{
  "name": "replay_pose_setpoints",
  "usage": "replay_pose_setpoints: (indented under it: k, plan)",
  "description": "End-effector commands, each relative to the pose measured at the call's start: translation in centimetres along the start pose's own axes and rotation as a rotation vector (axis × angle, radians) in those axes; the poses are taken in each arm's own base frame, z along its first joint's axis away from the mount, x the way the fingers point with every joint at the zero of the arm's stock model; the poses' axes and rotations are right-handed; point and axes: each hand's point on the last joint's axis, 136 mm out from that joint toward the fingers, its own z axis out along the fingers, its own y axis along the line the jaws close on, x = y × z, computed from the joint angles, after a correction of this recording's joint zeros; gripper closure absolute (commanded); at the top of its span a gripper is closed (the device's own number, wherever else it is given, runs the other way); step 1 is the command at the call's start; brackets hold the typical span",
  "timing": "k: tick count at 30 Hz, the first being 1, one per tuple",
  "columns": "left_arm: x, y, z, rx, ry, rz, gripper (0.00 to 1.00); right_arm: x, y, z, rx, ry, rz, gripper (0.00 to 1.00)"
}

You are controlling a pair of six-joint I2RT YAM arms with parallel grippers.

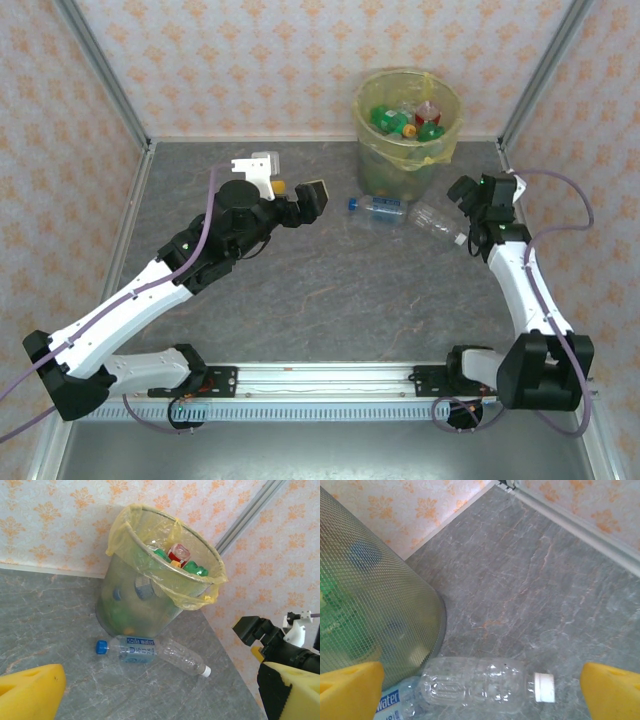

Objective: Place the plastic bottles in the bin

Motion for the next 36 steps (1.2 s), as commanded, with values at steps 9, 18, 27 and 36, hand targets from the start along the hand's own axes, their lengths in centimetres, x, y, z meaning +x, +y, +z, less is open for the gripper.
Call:
replay_pose_setpoints:
  k: [9,18,27,36]
  plan:
    - [-1.0,0.3,-1.2,0.002,-0.037,0.002,0.01,3.2,1.8,6.2,-0.128,0.187,0.100,0.00]
    - [-1.7,0.3,-2.1,0.004,-0.055,-0.007,0.01,6.2,2.2,9.6,-0.145,0.313,0.092,0.00]
    - [-1.6,0.9,-3.0,-0.012,-0.064,-0.017,0.01,7.1,0.8,10.6,-0.094,0.324,0.019,0.00]
    - [-1.5,1.1,-3.1,-0.016,-0.064,-0.021,0.01,8.2,0.7,11.0,-0.107,0.361,0.006,0.00]
